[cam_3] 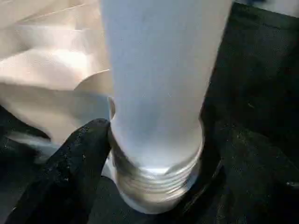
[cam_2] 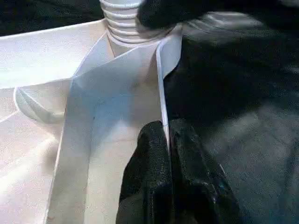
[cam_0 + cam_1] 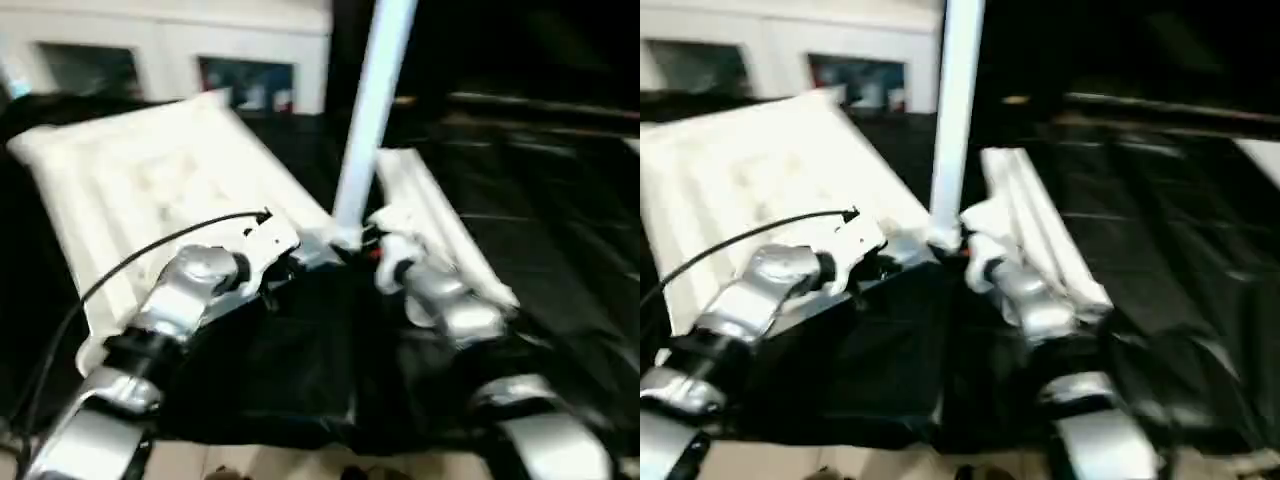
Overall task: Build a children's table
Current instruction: Rotate leg to tighten
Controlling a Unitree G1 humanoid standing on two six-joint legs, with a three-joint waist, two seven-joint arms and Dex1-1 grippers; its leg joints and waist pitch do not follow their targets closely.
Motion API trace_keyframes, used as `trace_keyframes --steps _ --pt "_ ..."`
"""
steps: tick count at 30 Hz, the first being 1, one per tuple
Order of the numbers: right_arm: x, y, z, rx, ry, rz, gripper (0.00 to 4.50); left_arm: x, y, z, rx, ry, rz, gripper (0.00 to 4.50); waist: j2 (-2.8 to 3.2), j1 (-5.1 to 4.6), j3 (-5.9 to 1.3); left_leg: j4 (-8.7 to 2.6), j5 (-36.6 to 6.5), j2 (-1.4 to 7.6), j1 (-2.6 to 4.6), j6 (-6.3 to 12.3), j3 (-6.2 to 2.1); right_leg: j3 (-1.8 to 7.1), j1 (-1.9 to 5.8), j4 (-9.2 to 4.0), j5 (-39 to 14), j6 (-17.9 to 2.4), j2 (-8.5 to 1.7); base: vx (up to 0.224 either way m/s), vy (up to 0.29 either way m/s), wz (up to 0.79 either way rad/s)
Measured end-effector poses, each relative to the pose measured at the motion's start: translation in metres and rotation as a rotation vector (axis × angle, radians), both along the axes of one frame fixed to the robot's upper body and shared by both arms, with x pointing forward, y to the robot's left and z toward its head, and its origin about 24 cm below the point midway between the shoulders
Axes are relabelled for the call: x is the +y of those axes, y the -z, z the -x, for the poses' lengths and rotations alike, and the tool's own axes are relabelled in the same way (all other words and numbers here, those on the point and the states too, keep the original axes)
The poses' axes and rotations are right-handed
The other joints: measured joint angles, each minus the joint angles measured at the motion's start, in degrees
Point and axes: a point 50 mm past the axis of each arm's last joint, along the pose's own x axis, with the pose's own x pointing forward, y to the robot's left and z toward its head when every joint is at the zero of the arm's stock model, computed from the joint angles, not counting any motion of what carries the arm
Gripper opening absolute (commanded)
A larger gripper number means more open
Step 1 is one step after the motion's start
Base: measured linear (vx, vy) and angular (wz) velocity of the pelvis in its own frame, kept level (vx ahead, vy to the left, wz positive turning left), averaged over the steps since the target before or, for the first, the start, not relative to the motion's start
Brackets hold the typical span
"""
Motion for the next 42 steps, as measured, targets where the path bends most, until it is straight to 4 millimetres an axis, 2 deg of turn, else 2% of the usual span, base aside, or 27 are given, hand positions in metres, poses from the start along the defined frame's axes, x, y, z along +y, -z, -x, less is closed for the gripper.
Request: trace_keyframes --steps 7,13,19,21,24,26,30,38,41,42 --pt "-0.010 -0.005 0.013 0.004 -0.209 0.041 3.80 0.012 -0.002 0.010 0.044 0.105 0.003 0.00 0.00 1.04 0.00 -0.08 -0.09 0.17 0.05 -0.19 0.08 0.20 0.00 0.03 -0.27 -0.10 0.18 0.000 0.000 0.00" --pt "-0.008 -0.004 0.017 0.015 -0.284 0.075 3.80 0.012 -0.002 0.013 0.062 0.157 0.000 0.00 -0.02 1.51 0.00 0.15 -0.05 0.18 0.14 -0.28 0.23 0.96 0.03 0.10 -0.25 -0.03 0.40 0.000 0.000 0.00" --pt "-0.004 -0.007 0.019 0.001 -0.328 0.089 3.80 0.011 -0.002 0.015 0.072 0.182 0.004 0.00 -0.06 1.69 0.00 0.30 -0.05 0.17 0.03 -0.27 0.29 1.22 0.03 0.26 -0.34 0.13 0.41 0.000 0.000 0.00" --pt "-0.004 -0.008 0.019 0.002 -0.339 0.090 3.52 0.012 -0.002 0.015 0.072 0.182 0.003 0.00 -0.07 1.67 -0.01 0.30 -0.05 0.18 0.04 -0.28 0.29 1.22 0.03 0.30 -0.35 0.15 0.42 0.000 0.000 0.00" --pt "-0.005 -0.007 0.020 0.006 -0.347 0.095 3.40 0.012 -0.002 0.015 0.072 0.182 0.002 0.00 -0.08 1.65 -0.01 0.32 -0.04 0.18 0.04 -0.28 0.29 1.22 0.03 0.32 -0.36 0.16 0.42 0.000 0.000 0.00" --pt "-0.005 -0.007 0.020 0.008 -0.349 0.095 3.06 0.012 -0.002 0.015 0.072 0.182 0.002 0.00 -0.08 1.65 -0.01 0.35 -0.04 0.18 0.04 -0.28 0.29 1.22 0.03 0.33 -0.36 0.16 0.42 0.000 0.000 0.00" --pt "-0.005 -0.007 0.020 0.009 -0.351 0.096 2.82 0.012 -0.002 0.015 0.074 0.185 0.001 0.00 -0.10 1.68 -0.02 0.39 -0.04 0.18 0.03 -0.28 0.28 1.22 0.03 0.35 -0.36 0.16 0.42 0.000 0.000 0.00" --pt "-0.003 -0.004 0.019 0.018 -0.313 0.082 2.65 0.013 -0.001 0.014 0.078 0.164 0.004 0.00 -0.16 1.62 -0.05 0.56 -0.04 0.20 0.07 -0.28 0.27 1.26 0.08 0.56 -0.39 0.21 0.42 0.000 0.000 0.00" --pt "0.001 0.005 0.012 0.031 -0.129 0.037 2.65 0.004 0.003 0.003 0.067 0.070 0.009 0.00 -0.36 1.54 -0.18 0.66 0.11 0.21 0.20 -0.51 0.23 1.28 0.29 0.74 -0.59 0.55 0.42 0.000 0.000 0.00" --pt "0.006 0.009 0.007 0.044 -0.013 0.006 2.64 -0.005 0.006 -0.002 0.064 0.015 0.022 0.00 -0.39 1.47 -0.20 0.69 0.14 0.21 0.38 -0.54 0.22 1.29 0.38 0.74 -0.60 0.56 0.42 0.000 0.000 0.00"
